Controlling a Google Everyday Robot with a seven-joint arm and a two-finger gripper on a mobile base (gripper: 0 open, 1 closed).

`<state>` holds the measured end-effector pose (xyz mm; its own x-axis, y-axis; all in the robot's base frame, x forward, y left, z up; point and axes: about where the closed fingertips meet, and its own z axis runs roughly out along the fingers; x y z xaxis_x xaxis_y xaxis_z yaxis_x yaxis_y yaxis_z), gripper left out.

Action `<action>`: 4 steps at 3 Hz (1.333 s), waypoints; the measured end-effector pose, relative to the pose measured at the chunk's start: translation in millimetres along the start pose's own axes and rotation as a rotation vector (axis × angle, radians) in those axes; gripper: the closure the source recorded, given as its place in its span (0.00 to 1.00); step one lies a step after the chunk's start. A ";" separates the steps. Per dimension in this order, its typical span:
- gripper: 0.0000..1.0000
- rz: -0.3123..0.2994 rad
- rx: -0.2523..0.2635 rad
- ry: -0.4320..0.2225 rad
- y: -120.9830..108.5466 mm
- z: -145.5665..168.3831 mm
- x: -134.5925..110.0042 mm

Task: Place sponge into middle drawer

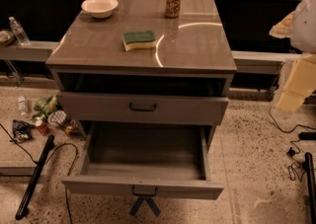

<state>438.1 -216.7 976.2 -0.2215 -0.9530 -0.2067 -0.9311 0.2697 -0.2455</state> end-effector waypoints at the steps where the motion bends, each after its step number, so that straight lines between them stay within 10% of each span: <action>1: 0.00 0.000 0.000 0.000 0.0 0.0 0.0; 3: 0.00 0.123 0.044 -0.369 -84.4 21.5 -83.4; 4: 0.00 0.258 0.004 -0.622 -140.7 64.8 -185.0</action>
Offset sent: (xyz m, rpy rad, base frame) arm 0.1176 0.0577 0.0134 0.4856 -0.1358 -0.0768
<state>628.8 -69.3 987.6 -0.2273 -0.6013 -0.7660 -0.8694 0.4797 -0.1185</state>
